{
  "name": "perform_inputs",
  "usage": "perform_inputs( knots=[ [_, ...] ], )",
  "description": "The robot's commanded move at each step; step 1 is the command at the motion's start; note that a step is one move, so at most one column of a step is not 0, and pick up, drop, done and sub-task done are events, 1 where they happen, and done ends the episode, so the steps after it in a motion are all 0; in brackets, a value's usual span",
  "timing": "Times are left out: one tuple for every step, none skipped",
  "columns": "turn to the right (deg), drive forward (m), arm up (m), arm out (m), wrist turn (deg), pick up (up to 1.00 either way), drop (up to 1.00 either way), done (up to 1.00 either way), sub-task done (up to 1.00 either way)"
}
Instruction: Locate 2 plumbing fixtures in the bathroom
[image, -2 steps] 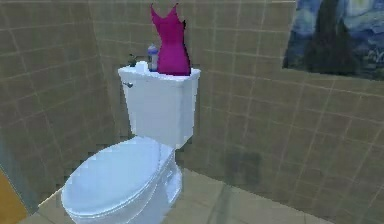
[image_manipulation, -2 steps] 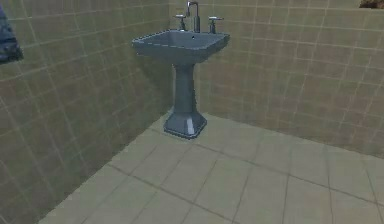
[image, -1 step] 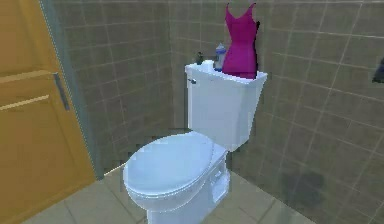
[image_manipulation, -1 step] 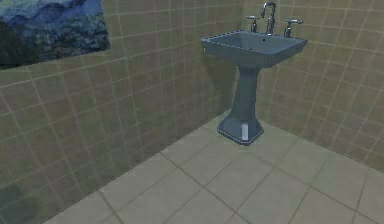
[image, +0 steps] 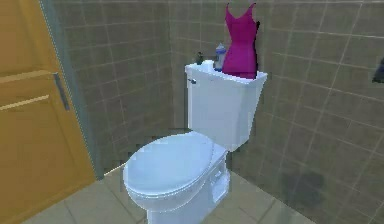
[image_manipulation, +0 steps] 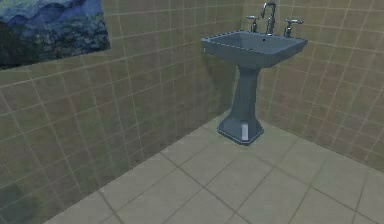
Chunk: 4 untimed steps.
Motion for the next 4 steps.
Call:
perform_inputs(
  knots=[
    [45.0, 0.0, 0.0, 0.0, 0.0, 0.0, 0.0, 0.0, 0.0],
    [45.0, 0.0, 0.0, 0.0, 0.0, 0.0, 0.0, 0.0, 0.0],
    [42.0, 0.0, 0.0, 0.0, 0.0, 0.0, 0.0, 0.0, 0.0],
    [3.0, 0.0, 0.0, 0.0, 0.0, 0.0, 0.0, 0.0, 0.0]
  ],
)
